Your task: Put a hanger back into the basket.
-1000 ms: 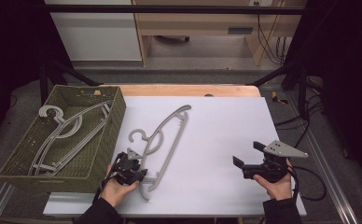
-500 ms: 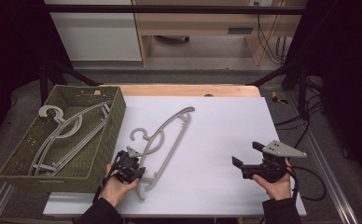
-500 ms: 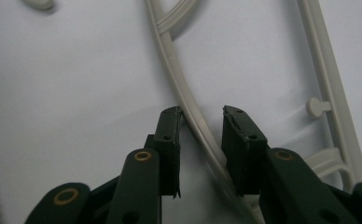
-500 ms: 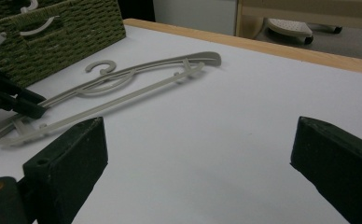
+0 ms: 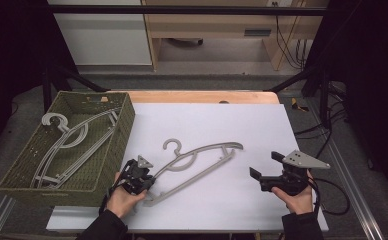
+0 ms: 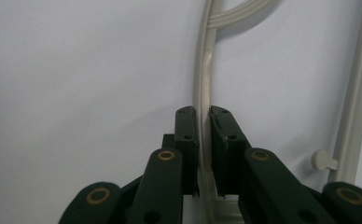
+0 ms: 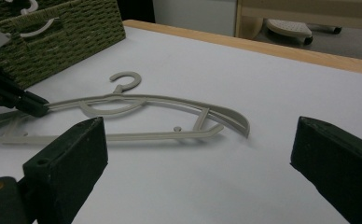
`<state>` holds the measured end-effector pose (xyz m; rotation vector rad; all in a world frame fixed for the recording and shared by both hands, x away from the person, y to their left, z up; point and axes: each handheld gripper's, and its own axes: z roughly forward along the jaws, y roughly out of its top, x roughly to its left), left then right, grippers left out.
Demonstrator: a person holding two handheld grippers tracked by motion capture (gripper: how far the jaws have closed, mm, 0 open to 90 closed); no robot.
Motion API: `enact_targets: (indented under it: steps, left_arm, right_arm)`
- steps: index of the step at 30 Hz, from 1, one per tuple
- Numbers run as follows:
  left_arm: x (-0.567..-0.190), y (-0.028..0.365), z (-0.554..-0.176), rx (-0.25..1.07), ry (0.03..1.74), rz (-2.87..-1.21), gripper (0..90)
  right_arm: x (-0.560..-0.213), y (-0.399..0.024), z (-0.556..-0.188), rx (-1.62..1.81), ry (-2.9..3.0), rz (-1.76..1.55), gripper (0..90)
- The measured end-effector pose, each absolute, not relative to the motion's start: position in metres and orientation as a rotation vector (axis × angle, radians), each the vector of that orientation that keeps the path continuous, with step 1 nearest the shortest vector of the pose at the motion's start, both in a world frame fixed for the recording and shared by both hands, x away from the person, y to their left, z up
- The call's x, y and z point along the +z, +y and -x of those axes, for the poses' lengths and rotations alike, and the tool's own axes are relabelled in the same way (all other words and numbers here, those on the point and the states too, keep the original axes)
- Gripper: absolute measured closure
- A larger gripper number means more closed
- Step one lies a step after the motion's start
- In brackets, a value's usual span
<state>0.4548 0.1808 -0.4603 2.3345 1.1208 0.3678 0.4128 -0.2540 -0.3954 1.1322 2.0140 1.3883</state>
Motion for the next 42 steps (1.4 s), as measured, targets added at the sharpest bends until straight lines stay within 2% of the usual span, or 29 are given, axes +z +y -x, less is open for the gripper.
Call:
enact_targets:
  steps: [2,4,11,16,20,29,42]
  left_arm:
    - [-0.459,0.181,-0.454,0.376,1.126,-2.348,79.5]
    - [-0.458,0.183,-0.452,0.387,1.133,-2.356,72.7]
    - [-0.458,0.182,-0.450,0.367,1.141,-2.396,74.9]
    - [-0.458,0.175,-0.446,0.425,1.132,-2.420,79.7]
    - [-0.457,0.172,-0.447,0.417,1.155,-2.434,81.5]
    - [-0.457,0.178,-0.447,0.419,1.132,-2.374,82.9]
    - [-0.430,0.188,-0.435,0.500,1.077,-2.251,83.0]
  right_arm:
    - [-0.396,-0.254,-0.413,1.388,2.015,-1.133,4.2]
    - [-0.396,-0.255,-0.413,1.386,2.012,-1.134,4.2]
    - [-0.395,-0.255,-0.413,1.386,2.011,-1.137,4.2]
    - [-0.395,-0.254,-0.413,1.388,2.010,-1.131,4.2]
    - [-0.394,-0.253,-0.413,1.389,2.017,-1.122,4.1]
    - [-0.394,-0.255,-0.412,1.394,2.013,-1.135,4.1]
    - [-0.395,-0.257,-0.413,1.390,2.010,-1.133,4.1]
